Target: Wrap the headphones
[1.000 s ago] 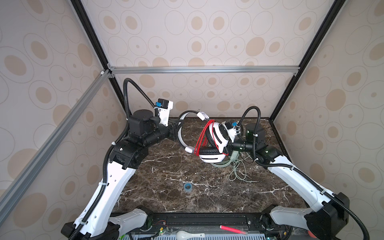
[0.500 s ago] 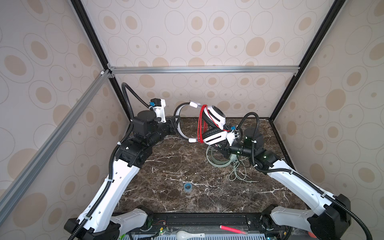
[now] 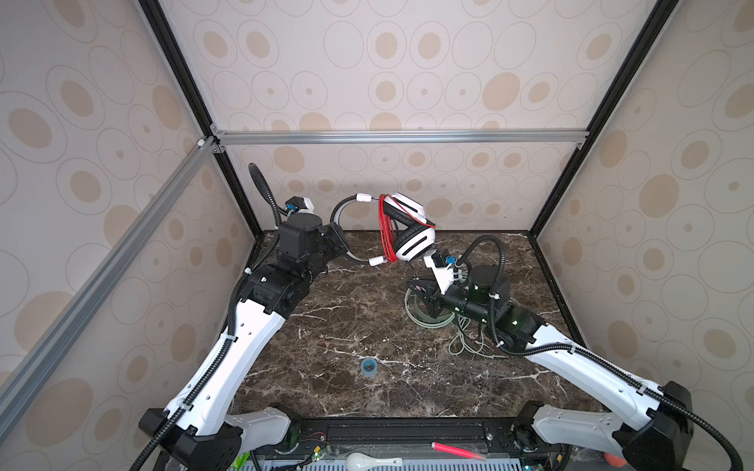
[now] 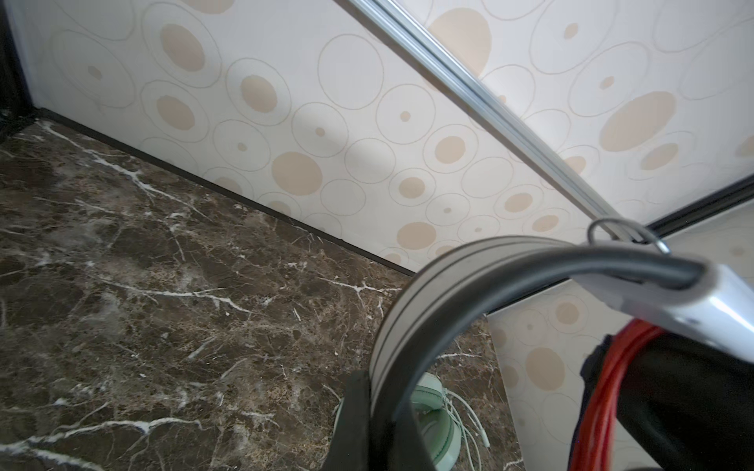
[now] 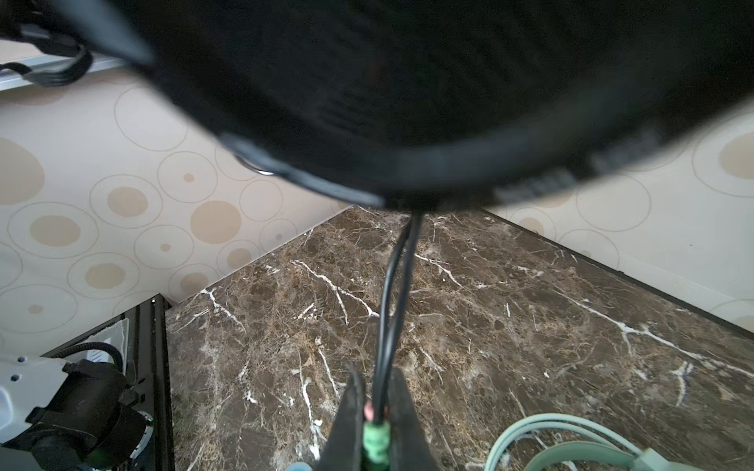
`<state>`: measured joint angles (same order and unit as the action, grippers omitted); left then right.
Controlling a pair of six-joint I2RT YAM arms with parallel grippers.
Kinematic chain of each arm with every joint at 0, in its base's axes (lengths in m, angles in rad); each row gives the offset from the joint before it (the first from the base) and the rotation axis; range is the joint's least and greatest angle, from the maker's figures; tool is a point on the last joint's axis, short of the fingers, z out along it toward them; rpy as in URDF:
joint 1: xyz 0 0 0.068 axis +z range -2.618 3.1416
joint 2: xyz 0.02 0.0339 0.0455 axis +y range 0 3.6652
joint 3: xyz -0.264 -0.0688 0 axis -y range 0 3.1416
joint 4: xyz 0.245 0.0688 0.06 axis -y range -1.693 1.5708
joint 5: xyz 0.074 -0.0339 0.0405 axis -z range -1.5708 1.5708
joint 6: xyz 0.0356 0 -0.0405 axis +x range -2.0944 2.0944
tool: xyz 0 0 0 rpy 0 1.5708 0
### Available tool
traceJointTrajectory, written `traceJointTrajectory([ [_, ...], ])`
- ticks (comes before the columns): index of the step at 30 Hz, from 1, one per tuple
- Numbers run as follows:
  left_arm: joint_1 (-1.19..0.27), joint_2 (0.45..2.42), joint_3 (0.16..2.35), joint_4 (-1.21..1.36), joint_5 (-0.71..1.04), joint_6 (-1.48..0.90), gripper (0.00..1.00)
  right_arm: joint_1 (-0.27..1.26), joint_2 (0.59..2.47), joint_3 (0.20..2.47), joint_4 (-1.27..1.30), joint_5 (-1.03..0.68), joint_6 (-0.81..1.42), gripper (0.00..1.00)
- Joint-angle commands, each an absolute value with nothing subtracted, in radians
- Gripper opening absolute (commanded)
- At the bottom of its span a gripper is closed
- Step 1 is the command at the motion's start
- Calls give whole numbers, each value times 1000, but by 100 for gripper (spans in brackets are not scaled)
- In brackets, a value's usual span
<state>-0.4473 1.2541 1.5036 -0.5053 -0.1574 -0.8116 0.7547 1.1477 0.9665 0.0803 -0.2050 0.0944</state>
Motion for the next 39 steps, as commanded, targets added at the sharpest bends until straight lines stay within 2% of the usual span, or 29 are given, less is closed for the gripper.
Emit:
traceJointTrajectory([
  [1, -444, 1263, 1598, -423, -285, -909, 0, 801, 1127, 966, 55, -124, 80, 0],
  [14, -465, 1278, 1511, -386, -393, -808, 0, 942, 1220, 1141, -105, 79, 79, 0],
  [23, -540, 1210, 1352, -376, -510, -623, 0, 955, 1372, 1456, -372, 116, 133, 0],
  [34, -612, 1116, 1178, -420, -514, -414, 0, 944, 1511, 1656, -491, 95, 257, 0],
  [39, -612, 1091, 1129, -372, -406, -395, 0, 939, 1564, 1699, -560, 96, 299, 0],
])
